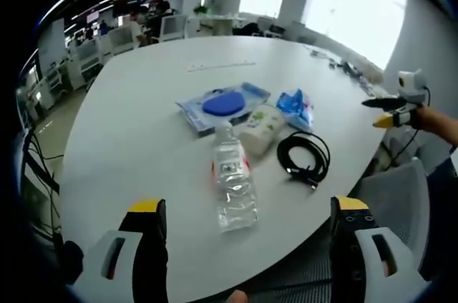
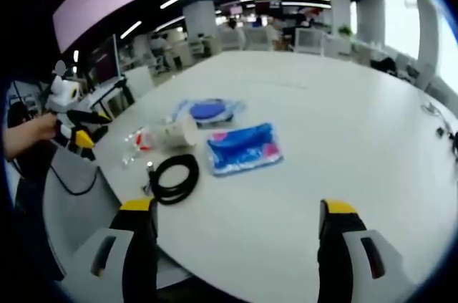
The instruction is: Arrange the tabletop items into an orderly group along one side of the table until the central work area is clear of visible clutter.
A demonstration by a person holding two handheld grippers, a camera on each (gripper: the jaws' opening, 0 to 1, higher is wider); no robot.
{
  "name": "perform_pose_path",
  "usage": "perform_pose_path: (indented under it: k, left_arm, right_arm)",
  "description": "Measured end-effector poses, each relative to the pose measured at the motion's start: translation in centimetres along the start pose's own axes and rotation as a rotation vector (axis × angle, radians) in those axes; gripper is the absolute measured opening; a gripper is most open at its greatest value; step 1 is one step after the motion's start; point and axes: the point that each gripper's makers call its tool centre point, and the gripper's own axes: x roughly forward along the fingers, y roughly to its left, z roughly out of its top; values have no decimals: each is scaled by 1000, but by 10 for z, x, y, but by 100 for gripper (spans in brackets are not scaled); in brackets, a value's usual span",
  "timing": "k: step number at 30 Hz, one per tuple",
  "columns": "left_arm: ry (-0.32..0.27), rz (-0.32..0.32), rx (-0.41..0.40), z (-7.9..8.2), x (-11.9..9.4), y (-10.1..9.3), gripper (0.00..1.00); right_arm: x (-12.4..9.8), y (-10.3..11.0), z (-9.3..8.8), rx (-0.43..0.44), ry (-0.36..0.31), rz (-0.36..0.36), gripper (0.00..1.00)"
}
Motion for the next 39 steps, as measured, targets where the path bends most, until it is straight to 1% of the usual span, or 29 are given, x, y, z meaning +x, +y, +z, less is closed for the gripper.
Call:
perform_pose_path:
  k: [5, 8, 12, 14, 16, 17, 19, 24, 27, 29, 30, 33, 39]
  left_arm:
    - [-5, -7, -15, 0, 3, 0, 92]
    - [-2, -26, -25, -1, 5, -2, 92]
    - [7, -47, -24, -4, 8, -3, 92]
    - [8, -61, -23, -4, 9, -2, 92]
    - [10, -80, -21, -5, 11, 1, 92]
    - [9, -94, -19, -5, 12, 3, 92]
    - [4, -103, -16, -4, 12, 5, 92]
    - [22, -128, 29, -6, 14, 12, 92]
    - [9, -149, 36, -3, 16, 15, 92]
    - [25, -158, 44, -6, 17, 12, 91]
    - [37, -162, 51, -7, 17, 11, 91]
    - [40, -159, 69, -6, 18, 7, 91]
    - [34, -156, 35, -3, 22, 3, 91]
  right_arm:
    - [-1, 0, 0, 6, 9, -4, 91]
    - [-2, 1, 3, 27, -3, -11, 91]
    - [-4, 3, 13, 134, -62, -28, 91]
    - [-6, 3, 14, 174, -84, -41, 90]
    - [-7, 5, 14, 222, -106, -51, 89]
    - [-8, 7, 13, 241, -111, -53, 89]
    - [-11, 14, 10, 270, -113, -62, 88]
    - [-16, 26, 0, 276, -90, -111, 88]
    - [-17, 28, -4, 278, -90, -128, 88]
    - [-18, 32, -10, 282, -60, -128, 88]
    - [-20, 33, -9, 274, -59, -133, 88]
    - [-22, 30, -9, 269, -63, -144, 88]
    - [-18, 23, -7, 280, -65, -142, 88]
